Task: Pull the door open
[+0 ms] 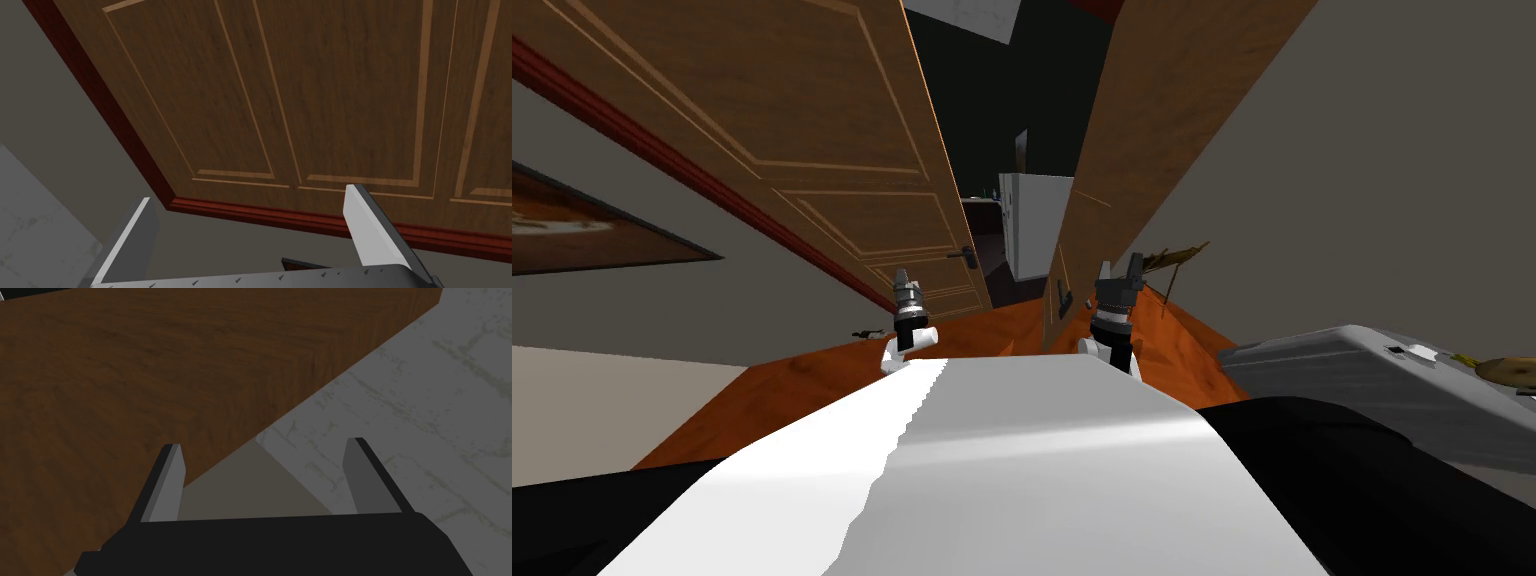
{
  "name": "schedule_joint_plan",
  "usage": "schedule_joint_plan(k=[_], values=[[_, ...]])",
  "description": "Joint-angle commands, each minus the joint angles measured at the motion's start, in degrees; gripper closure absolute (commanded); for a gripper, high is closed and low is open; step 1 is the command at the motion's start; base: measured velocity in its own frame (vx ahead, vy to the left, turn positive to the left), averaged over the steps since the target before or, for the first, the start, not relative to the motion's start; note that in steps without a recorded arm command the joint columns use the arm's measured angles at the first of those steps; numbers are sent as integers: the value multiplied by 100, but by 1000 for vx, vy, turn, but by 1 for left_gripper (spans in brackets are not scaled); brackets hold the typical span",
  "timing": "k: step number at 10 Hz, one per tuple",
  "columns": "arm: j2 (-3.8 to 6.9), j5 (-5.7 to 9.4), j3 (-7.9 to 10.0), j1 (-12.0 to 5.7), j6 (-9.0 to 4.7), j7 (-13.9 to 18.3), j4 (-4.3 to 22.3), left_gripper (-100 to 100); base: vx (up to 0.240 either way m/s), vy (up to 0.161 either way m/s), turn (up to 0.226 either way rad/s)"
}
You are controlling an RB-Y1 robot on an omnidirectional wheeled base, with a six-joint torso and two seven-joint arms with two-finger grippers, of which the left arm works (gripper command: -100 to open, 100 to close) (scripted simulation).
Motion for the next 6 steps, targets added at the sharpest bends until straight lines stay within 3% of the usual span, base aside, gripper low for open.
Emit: schedule_joint_plan(k=[1, 2, 3, 6], values=[[-1, -28, 171, -165, 59, -17, 265, -100, 59, 54, -196], [-15, -50, 278, -279, 100, -35, 435, -100, 65, 75, -236], [-15, -50, 278, -279, 100, -35, 435, -100, 43, 51, -55], [-61, -115, 597, -619, 222, -86, 922, -100, 60, 51, -168]])
